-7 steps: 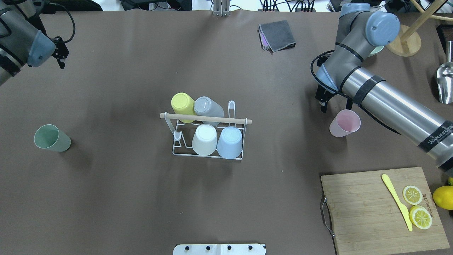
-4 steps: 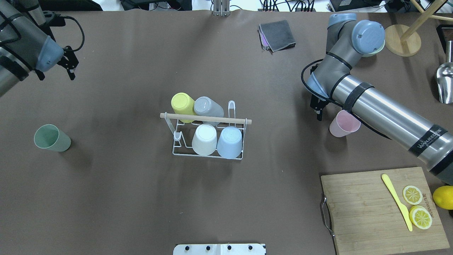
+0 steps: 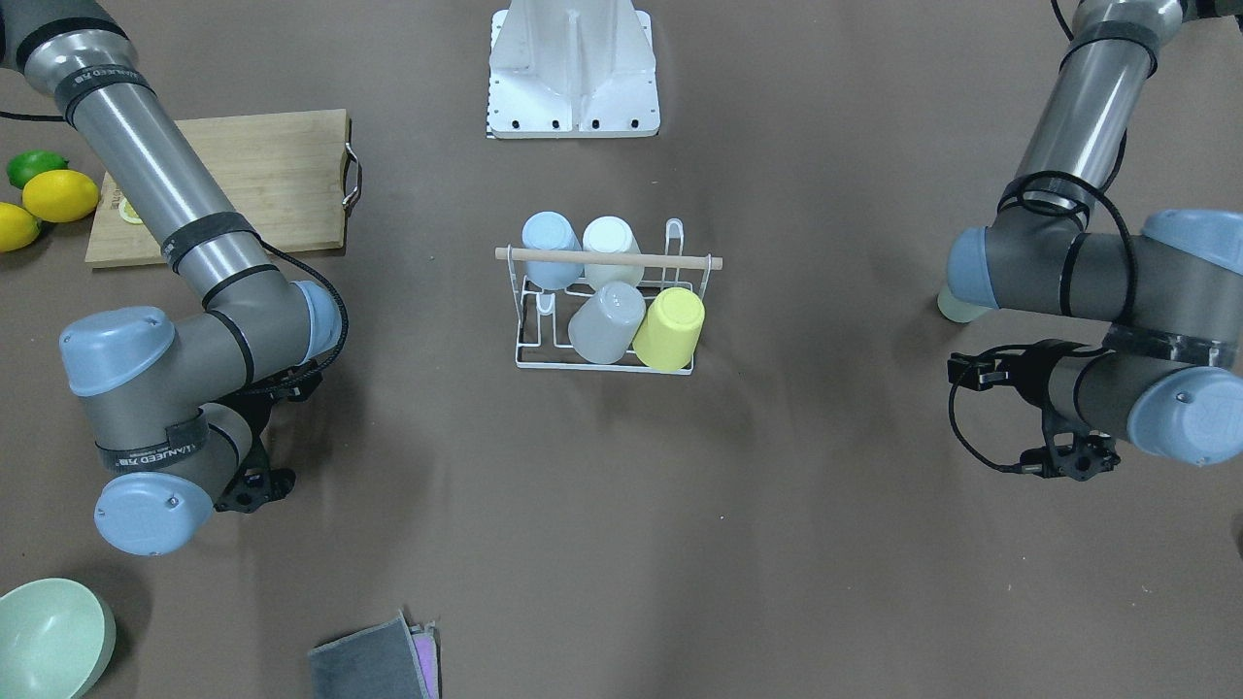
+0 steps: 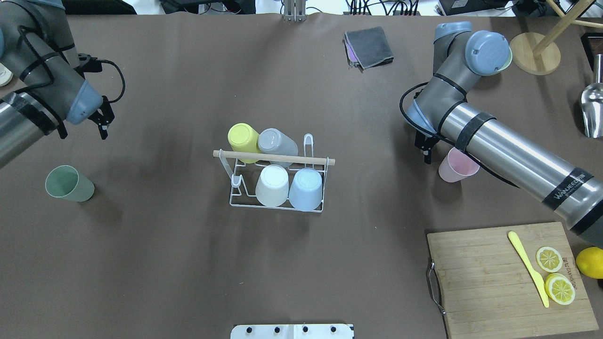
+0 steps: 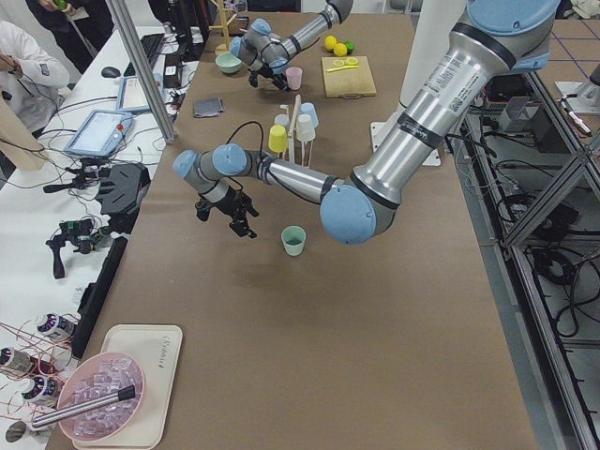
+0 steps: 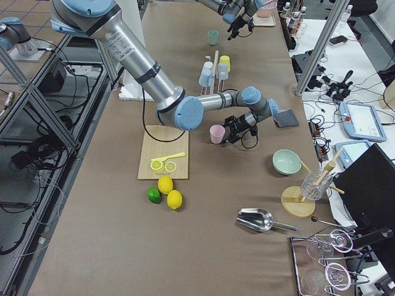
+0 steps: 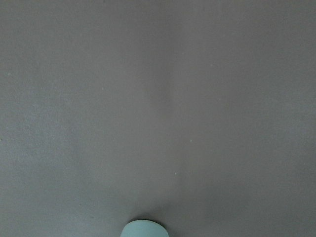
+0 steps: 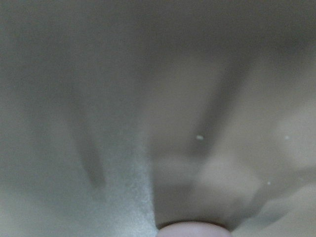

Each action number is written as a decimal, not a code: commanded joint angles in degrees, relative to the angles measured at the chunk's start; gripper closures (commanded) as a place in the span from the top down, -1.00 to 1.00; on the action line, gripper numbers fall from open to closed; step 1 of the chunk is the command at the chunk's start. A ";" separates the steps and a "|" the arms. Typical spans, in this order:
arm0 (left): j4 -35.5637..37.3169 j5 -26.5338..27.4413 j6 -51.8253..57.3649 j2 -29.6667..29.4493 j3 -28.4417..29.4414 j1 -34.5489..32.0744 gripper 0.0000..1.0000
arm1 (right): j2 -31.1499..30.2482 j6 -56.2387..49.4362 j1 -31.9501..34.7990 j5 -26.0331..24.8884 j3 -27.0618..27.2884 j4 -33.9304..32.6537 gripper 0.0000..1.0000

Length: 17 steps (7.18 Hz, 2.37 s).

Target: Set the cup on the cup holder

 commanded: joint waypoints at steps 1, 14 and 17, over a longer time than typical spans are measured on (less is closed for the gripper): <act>2.85 0.33 1.19 1.34 -0.25 1.37 0.96 | 0.02 -0.01 0.00 -0.26 0.13 -1.05 1.00; 8.41 -0.02 7.97 3.98 -1.74 3.48 0.96 | -2.97 -0.45 -0.53 -0.27 3.91 -3.86 1.00; 8.41 -0.11 8.67 3.98 -1.39 4.09 0.95 | -3.14 -0.36 -1.06 -0.26 3.91 -4.13 0.99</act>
